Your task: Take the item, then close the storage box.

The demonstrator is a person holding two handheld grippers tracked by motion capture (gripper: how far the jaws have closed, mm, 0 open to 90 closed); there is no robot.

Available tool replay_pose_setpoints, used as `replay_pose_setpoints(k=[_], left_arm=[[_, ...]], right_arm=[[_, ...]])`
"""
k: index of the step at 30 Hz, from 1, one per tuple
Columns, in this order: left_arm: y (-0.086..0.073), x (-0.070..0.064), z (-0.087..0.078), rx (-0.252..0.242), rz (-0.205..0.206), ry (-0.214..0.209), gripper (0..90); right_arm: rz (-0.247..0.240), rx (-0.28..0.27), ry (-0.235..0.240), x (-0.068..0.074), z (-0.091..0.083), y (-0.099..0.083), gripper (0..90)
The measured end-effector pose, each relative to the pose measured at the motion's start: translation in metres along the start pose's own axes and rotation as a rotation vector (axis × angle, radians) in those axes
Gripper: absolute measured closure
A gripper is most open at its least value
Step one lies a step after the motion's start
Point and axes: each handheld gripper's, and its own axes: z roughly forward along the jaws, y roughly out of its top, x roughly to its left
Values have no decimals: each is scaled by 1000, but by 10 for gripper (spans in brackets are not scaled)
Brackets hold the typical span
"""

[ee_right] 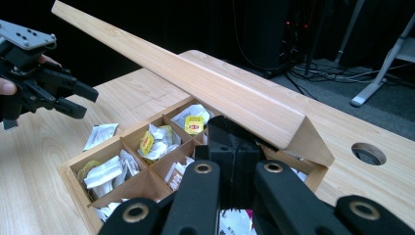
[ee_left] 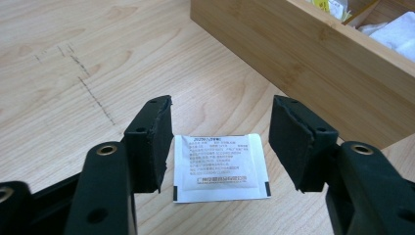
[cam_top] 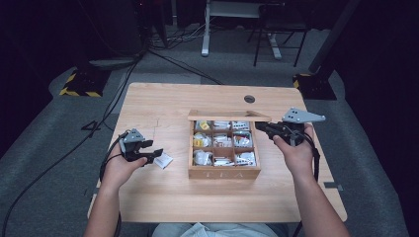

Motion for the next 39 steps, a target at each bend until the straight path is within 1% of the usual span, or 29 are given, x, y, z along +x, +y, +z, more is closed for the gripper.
replay_pose_setpoints(k=[1,2,3,6,7,10,11,12,13,14,15,16,17,20,21,22,23,24,25,26,28,29,32,33,34,35,39], left_arm=[[1,-1,-2,-3,2,1,419],[3,-5,-3,-13,-1,-14,419],[6,-9,-4,-17,5,-33,421],[10,-19,-6,-18,33,-63,429],[10,-19,-6,-18,33,-63,429],[13,-31,-12,-38,56,-62,428],[13,-37,-16,-59,61,-79,428],[13,-37,-16,-59,61,-79,428],[13,-41,-18,-68,63,-99,428],[12,-43,-19,-69,67,-106,428],[10,-48,-21,-65,73,-115,428],[10,-48,-21,-65,73,-115,427],[7,-53,-22,-57,82,-123,427],[4,-57,-23,-50,87,-134,428],[1,-59,-25,-49,96,-139,428],[1,-59,-25,-49,96,-139,427],[-3,-62,-24,-45,96,-153,424],[-3,-62,-24,-45,96,-153,420],[-7,-64,-22,-33,105,-168,413],[-7,-64,-22,-33,105,-168,408],[-13,-66,-19,0,130,-182,400],[-15,-67,-18,7,134,-189,399],[-19,-67,-15,15,130,-199,395],[-22,-68,-11,32,129,-206,395],[-24,-69,-9,42,129,-211,395],[-25,-69,-7,53,126,-209,395],[-27,-68,-3,66,124,-213,396]], right_arm=[[1,1,1,0,1,0,900],[1,1,0,0,1,0,900],[1,2,1,0,1,0,900],[2,4,2,0,0,0,900],[2,4,3,0,0,0,900],[4,2,5,-1,-1,0,900],[4,2,7,-1,-1,0,900],[4,2,7,-1,-1,0,900],[5,2,7,-1,-2,0,900],[6,0,10,-1,-3,0,900],[6,2,12,-2,-3,0,900],[6,2,12,-2,-3,0,900],[6,3,13,-2,-4,0,900],[6,10,14,-1,-4,0,900],[5,13,16,-1,-4,0,900],[5,13,16,-1,-4,0,900],[5,17,21,-1,-5,-1,900],[4,17,21,-1,-5,-1,900],[2,16,20,-1,-6,-1,900],[1,15,18,-1,-7,-1,900],[-5,20,11,-1,-8,-1,900],[-7,23,12,-1,-9,-1,900],[-7,29,13,-2,-11,-2,900],[-9,45,4,-3,-13,-3,900],[-6,46,2,-3,-13,-4,900],[-1,50,3,-4,-13,-5,900],[3,69,10,-4,-15,-6,900]])
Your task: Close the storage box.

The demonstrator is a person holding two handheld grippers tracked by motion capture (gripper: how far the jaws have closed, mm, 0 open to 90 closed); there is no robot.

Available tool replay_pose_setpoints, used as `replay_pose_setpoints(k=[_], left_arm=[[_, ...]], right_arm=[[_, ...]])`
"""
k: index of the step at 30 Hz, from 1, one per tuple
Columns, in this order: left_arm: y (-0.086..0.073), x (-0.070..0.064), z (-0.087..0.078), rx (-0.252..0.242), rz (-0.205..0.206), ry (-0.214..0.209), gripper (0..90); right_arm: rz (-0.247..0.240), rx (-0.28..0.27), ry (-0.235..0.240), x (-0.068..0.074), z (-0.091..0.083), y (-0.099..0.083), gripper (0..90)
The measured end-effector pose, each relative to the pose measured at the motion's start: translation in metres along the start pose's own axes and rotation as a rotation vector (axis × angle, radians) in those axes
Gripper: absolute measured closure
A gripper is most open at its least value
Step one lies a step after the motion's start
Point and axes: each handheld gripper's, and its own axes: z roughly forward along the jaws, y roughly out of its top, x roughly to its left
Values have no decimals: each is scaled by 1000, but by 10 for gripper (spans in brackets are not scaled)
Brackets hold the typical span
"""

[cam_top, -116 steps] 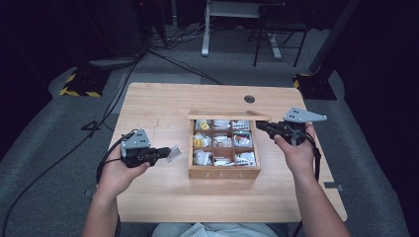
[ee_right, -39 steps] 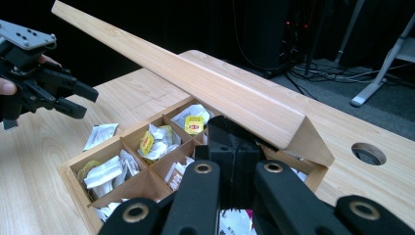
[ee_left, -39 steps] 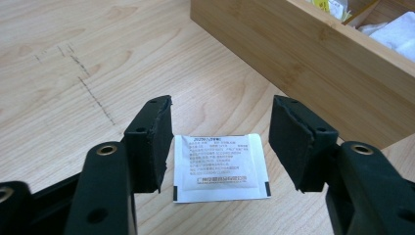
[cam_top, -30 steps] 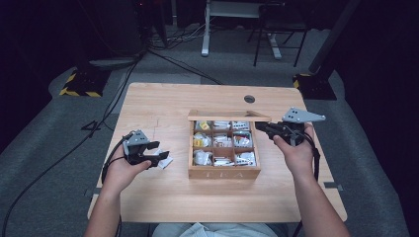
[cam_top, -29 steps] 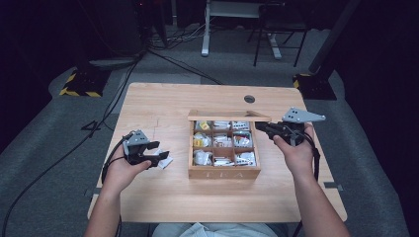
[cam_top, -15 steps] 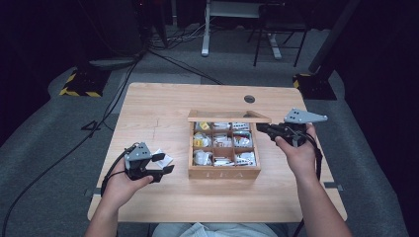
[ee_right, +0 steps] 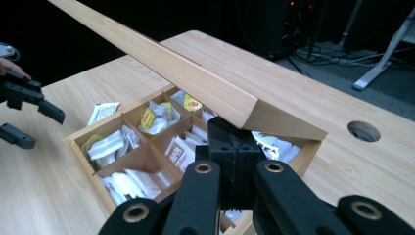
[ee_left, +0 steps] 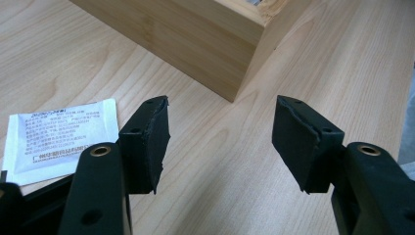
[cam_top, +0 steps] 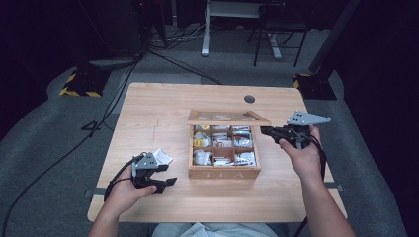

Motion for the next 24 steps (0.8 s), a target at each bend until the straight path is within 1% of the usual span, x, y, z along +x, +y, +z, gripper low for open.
replay_pose_setpoints(k=[2,4,5,6,8,9,10,12,14,15,18,19,20,21,22,23,24], left_arm=[[-1,1,0,6,0,-3,396],[-2,3,0,10,-8,9,396],[-2,3,0,10,-8,9,397],[-3,4,0,10,-10,11,396],[-3,4,-1,11,-14,11,397],[-3,4,-1,11,-14,11,397],[-4,5,-1,10,-14,12,397],[-4,5,-1,13,-14,12,397],[-4,5,0,13,-14,12,397],[-4,5,0,13,-14,12,396],[-5,5,1,19,-15,10,396],[-5,5,1,19,-15,10,396],[-5,6,1,22,-17,12,396],[-5,6,1,22,-17,12,396],[-5,6,2,21,-21,11,395],[-5,6,2,21,-21,11,394],[-6,7,2,26,-23,8,394]], right_arm=[[1,5,3,0,0,0,900],[8,34,14,1,-1,-1,900],[8,34,14,1,-1,-1,900],[11,54,21,2,-1,-1,900],[11,74,25,4,-2,-1,900],[11,74,25,4,-2,-1,900],[21,101,34,6,-3,-2,900],[27,116,40,7,-4,-3,897],[34,135,42,8,-6,-3,886],[34,135,42,8,-6,-3,886],[38,173,43,11,-9,-4,878],[38,173,43,11,-9,-4,878],[42,192,48,12,-10,-5,870],[42,192,48,12,-10,-5,870],[46,215,52,13,-10,-5,857],[46,215,52,13,-10,-5,857],[43,250,58,14,-9,-6,839]])
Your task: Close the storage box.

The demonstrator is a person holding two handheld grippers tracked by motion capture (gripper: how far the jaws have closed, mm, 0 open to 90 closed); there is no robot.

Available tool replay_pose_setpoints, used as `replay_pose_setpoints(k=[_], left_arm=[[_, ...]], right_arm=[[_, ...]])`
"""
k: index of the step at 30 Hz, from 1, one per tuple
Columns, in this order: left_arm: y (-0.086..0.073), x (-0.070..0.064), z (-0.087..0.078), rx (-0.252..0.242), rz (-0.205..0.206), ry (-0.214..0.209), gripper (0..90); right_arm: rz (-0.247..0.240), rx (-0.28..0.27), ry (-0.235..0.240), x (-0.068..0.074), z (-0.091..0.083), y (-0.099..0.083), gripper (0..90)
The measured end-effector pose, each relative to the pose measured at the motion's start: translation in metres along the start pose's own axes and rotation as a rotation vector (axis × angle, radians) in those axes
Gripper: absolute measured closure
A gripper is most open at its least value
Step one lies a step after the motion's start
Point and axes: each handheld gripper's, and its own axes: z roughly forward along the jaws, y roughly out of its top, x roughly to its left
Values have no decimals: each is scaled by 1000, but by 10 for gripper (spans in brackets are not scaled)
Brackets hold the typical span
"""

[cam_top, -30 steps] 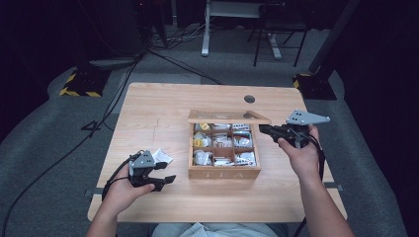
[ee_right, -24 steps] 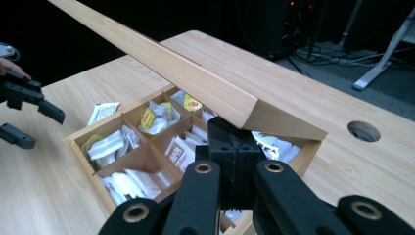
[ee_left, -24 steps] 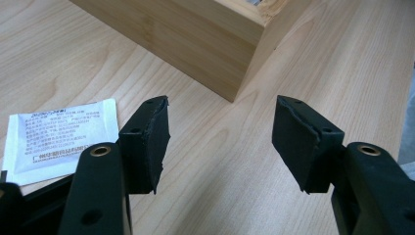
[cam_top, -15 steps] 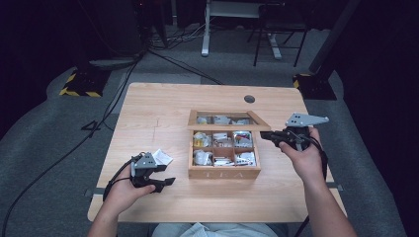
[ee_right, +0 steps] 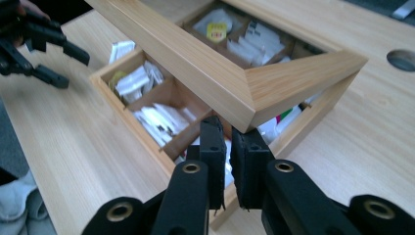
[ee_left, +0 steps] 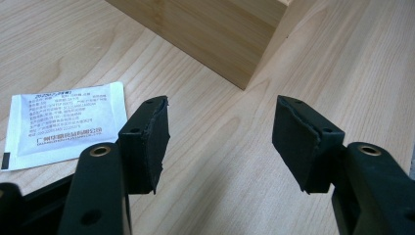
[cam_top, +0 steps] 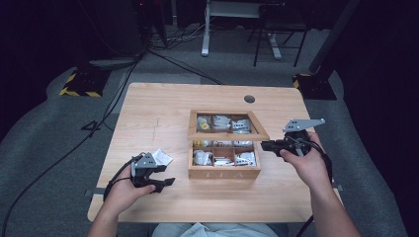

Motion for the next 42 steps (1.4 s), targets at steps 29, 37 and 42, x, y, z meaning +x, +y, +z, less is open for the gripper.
replay_pose_setpoints(k=[29,37,42], left_arm=[[-2,1,3,16,-18,-11,387],[-2,1,4,20,-18,-8,383],[-2,2,4,23,-19,-8,382]], right_arm=[[-63,255,-7,5,13,-7,751],[-72,301,8,5,19,-9,750],[-95,350,12,6,25,-11,748]])
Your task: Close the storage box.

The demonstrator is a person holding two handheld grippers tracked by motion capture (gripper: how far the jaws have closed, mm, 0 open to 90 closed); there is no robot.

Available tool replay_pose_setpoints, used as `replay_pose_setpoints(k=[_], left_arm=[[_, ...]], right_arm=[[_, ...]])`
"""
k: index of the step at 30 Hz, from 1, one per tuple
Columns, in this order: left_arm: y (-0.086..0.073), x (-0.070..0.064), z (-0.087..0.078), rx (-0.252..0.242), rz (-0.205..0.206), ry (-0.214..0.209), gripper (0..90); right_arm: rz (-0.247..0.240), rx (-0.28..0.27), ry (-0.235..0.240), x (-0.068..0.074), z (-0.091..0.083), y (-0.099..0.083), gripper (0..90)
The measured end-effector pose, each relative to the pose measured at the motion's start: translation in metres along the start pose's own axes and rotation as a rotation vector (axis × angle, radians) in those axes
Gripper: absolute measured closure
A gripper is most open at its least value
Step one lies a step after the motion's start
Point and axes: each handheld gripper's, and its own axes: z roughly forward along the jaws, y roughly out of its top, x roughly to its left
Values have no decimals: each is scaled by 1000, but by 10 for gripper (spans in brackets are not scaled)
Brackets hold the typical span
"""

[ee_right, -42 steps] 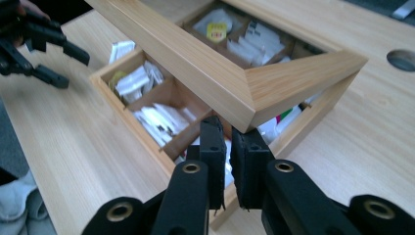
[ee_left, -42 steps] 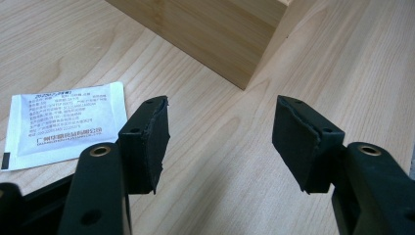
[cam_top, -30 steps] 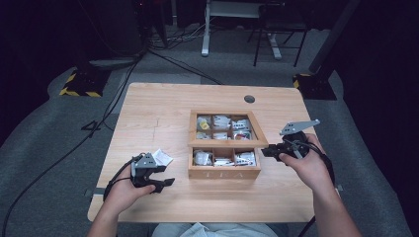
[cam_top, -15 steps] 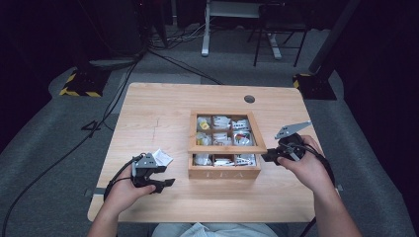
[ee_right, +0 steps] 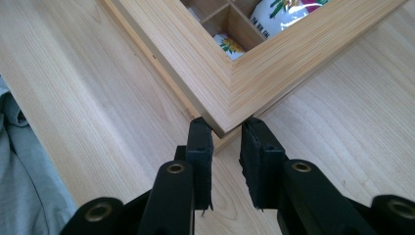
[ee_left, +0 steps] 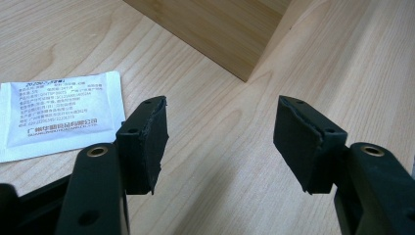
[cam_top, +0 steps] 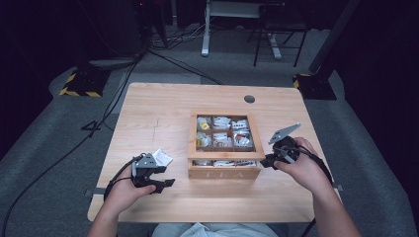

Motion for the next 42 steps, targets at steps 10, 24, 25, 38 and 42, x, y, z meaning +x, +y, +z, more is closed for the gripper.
replay_pose_setpoints(k=[10,24,25,38,42], left_arm=[[-1,1,2,12,-1,1,377],[-2,2,2,23,-2,5,373],[-2,2,2,23,-2,5,373],[-5,2,-3,11,-10,22,372],[-12,2,-8,5,-27,41,367]], right_arm=[[-17,50,11,0,9,0,746],[-40,130,23,0,21,-1,744],[-40,130,23,0,21,-1,744],[-39,87,50,-3,12,-3,521],[-3,-41,17,-13,-5,-6,438]])
